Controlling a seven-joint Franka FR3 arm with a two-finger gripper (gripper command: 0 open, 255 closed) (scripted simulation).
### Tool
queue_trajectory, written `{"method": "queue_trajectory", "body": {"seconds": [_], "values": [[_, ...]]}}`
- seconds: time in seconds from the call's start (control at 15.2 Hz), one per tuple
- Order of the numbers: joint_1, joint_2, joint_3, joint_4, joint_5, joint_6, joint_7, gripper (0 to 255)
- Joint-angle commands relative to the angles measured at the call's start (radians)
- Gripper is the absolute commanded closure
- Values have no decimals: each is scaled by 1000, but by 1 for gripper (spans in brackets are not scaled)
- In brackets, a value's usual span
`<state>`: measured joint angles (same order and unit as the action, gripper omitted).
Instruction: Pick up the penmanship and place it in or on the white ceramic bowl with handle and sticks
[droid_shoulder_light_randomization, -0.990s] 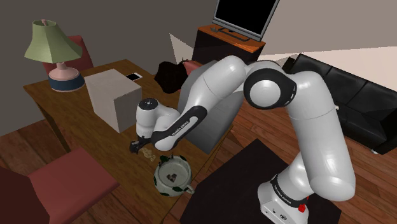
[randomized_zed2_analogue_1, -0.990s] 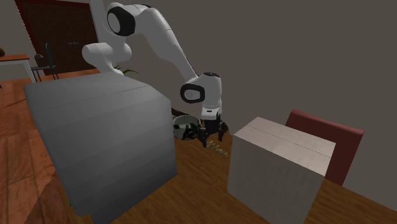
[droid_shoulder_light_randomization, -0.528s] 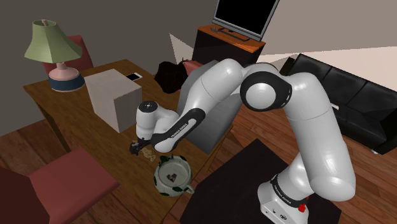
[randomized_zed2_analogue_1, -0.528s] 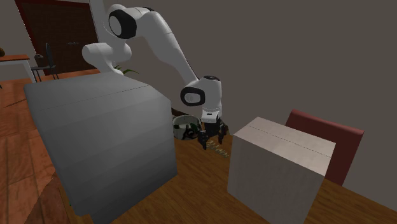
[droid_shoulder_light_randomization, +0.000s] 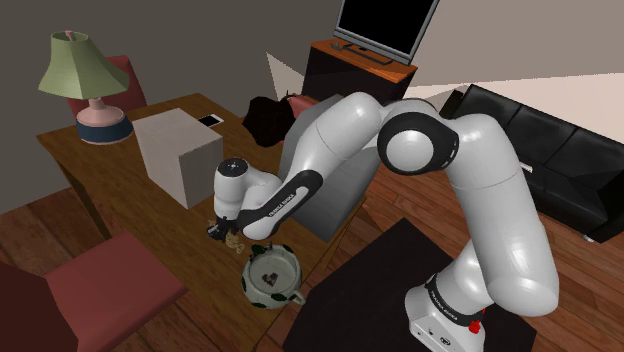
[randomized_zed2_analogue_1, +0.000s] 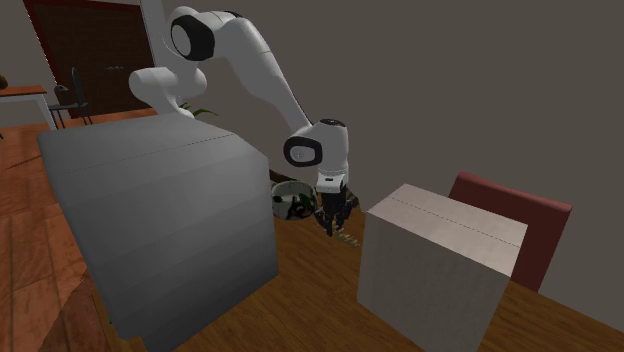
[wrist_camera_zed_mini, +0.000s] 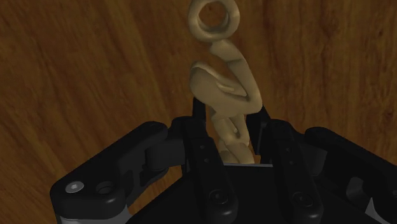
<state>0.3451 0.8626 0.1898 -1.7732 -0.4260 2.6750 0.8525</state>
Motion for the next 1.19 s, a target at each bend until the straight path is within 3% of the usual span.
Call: {"method": "queue_trajectory", "body": {"seconds": [0.0, 1.12], "values": [[0, 0, 0, 0, 0, 0, 0, 255], [-41, -162, 54, -69, 43, -97, -34, 255]]}}
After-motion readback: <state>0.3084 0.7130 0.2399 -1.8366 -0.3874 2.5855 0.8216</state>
